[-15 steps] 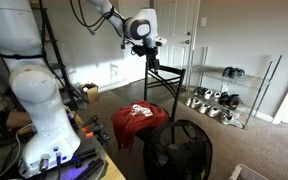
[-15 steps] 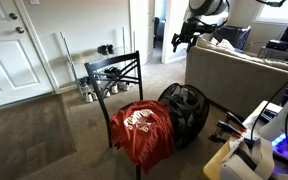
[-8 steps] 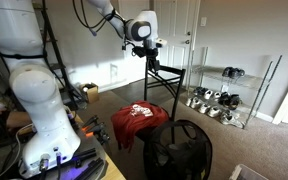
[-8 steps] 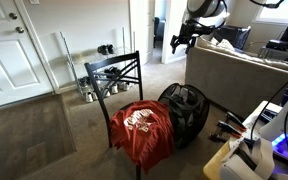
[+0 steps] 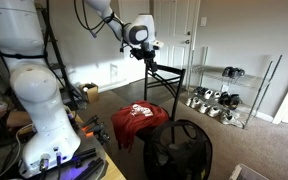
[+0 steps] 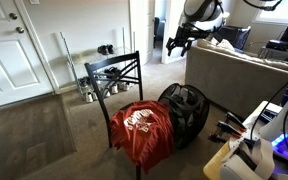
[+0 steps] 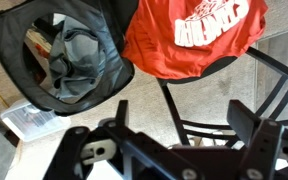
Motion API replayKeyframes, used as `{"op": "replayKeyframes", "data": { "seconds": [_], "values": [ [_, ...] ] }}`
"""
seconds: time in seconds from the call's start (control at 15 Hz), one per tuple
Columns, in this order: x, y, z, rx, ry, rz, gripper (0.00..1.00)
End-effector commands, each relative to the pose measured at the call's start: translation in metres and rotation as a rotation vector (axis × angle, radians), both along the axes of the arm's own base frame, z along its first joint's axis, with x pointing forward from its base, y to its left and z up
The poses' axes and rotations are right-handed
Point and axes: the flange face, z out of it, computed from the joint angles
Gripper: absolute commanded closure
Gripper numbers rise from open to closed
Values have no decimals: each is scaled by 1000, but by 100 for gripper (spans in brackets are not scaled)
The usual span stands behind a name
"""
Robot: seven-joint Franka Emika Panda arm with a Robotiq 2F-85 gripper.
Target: Put the red shirt in the laundry bag
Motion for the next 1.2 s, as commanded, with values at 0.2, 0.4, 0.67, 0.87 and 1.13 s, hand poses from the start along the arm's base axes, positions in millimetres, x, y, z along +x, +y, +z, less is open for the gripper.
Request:
{"op": "replayKeyframes", "data": {
  "seconds": [0.2, 0.4, 0.67, 0.87, 1.13],
  "values": [
    [7, 89, -82, 71, -34, 97, 0],
    [11, 114, -112, 70, -38, 145, 0],
    [27, 126, -143, 67, -82, 166, 0],
    [40, 128, -165, 68, -96, 186, 0],
    [56, 123, -183, 56, -176, 190, 0]
  ]
}}
